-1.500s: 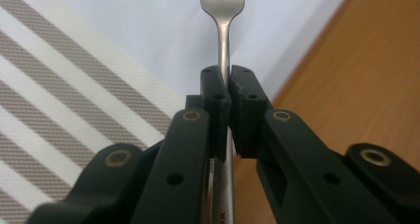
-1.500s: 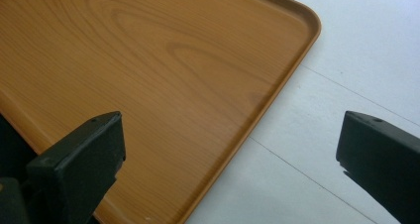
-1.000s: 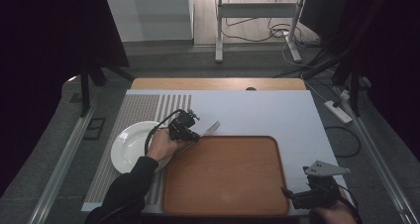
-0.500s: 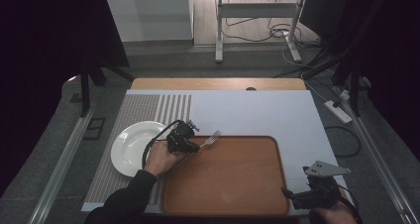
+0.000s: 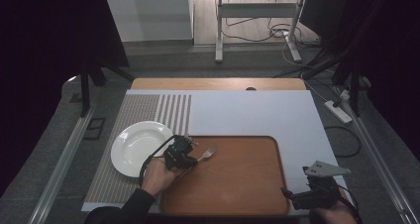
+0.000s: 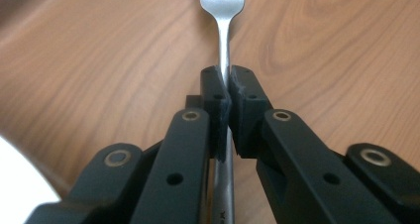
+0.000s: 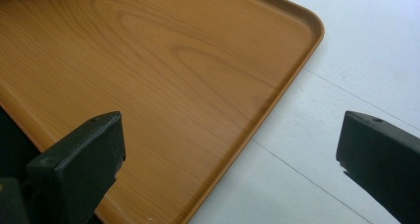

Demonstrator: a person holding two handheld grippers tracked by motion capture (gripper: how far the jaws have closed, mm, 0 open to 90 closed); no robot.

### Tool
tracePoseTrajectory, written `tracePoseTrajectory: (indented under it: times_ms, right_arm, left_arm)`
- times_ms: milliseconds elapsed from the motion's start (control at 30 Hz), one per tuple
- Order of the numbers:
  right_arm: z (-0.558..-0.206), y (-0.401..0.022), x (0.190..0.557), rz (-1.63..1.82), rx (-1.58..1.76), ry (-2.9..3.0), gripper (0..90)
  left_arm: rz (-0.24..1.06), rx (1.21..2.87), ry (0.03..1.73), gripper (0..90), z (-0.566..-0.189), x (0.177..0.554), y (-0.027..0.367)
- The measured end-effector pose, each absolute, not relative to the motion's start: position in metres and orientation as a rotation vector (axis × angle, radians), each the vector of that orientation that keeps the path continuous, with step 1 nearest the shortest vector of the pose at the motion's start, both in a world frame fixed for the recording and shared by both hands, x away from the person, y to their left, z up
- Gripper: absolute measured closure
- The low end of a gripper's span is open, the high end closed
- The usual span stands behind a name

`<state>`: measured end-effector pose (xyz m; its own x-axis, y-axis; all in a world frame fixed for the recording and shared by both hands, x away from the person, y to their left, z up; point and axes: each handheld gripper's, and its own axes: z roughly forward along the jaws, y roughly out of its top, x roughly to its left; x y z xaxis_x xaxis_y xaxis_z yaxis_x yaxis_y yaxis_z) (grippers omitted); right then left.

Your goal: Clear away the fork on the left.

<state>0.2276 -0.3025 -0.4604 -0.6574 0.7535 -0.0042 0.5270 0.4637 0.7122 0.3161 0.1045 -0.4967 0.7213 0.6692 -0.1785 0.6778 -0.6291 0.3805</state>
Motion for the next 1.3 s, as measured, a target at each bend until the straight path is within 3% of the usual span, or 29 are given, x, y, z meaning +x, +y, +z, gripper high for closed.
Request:
tracePoseTrajectory:
  times_ms: [300,467,633,767,900,1300]
  right_arm:
    - [-0.460,-0.302,0.227,1.005,1.084,2.399,0.0]
    - [-0.460,-0.302,0.227,1.003,1.087,2.403,0.0]
    - [-0.460,-0.302,0.227,1.003,1.085,2.404,0.0]
    - [-0.461,-0.302,0.228,1.002,1.085,2.404,0.0]
    - [-0.461,-0.302,0.227,1.002,1.085,2.403,0.0]
    - [-0.461,-0.302,0.228,1.005,1.083,2.405,0.0]
  left_arm:
    - [-0.067,2.485,1.077,85.0,-0.507,0.301,0.113]
    - [-0.009,2.446,1.048,75.0,-0.499,0.299,0.114]
    - [-0.015,2.451,0.958,89.0,-0.496,0.298,0.101]
    - [-0.074,2.452,0.926,89.2,-0.504,0.301,0.094]
    - [-0.005,2.507,0.943,89.3,-0.509,0.301,0.091]
    - [-0.011,2.467,1.041,89.3,-0.510,0.308,0.112]
